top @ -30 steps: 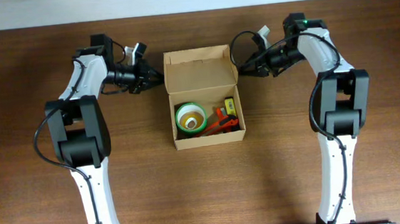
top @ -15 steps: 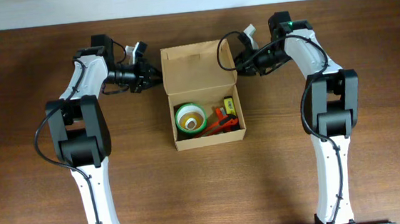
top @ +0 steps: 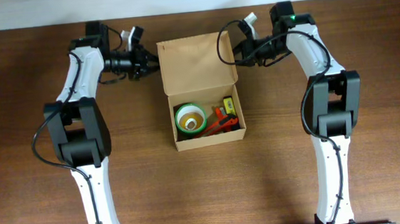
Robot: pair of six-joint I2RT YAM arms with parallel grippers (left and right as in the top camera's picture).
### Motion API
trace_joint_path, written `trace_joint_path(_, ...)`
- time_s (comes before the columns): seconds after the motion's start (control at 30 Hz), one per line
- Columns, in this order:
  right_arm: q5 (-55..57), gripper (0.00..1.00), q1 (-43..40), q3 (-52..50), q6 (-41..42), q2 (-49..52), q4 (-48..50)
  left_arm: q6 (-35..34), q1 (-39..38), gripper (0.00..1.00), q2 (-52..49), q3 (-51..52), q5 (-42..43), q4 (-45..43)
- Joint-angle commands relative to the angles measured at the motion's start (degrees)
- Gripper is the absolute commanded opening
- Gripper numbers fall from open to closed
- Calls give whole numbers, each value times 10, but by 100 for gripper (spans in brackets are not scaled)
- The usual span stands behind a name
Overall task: Pack container
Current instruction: 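Push the lid flaps inward with both grippers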
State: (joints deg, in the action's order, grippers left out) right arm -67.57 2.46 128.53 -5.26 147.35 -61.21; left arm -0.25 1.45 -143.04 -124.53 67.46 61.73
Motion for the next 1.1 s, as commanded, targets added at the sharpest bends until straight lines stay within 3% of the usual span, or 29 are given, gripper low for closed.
trace_joint_path(0.0,38,3,2,38,-21,-25,-23,33,-2,1,-5,-75,-27,57)
trace_joint_path(0.23,71,4,3,124,-66,-30,-101,130,-3,1,-5,-209,-89,237)
trace_joint_path(0.47,180,4,36,165,-69,-64,-149,202,-29,1,-5,-238,-111,346)
trace_joint_path(0.63,263,4,72,165,-70,-107,-162,203,-62,2,7,-238,-138,349)
trace_joint_path(0.9,353,4,106,153,-65,-175,-167,163,-90,1,62,-238,-262,349)
trace_joint_path(1.07,396,4,113,96,-65,-224,-164,146,-91,2,103,-238,-313,349)
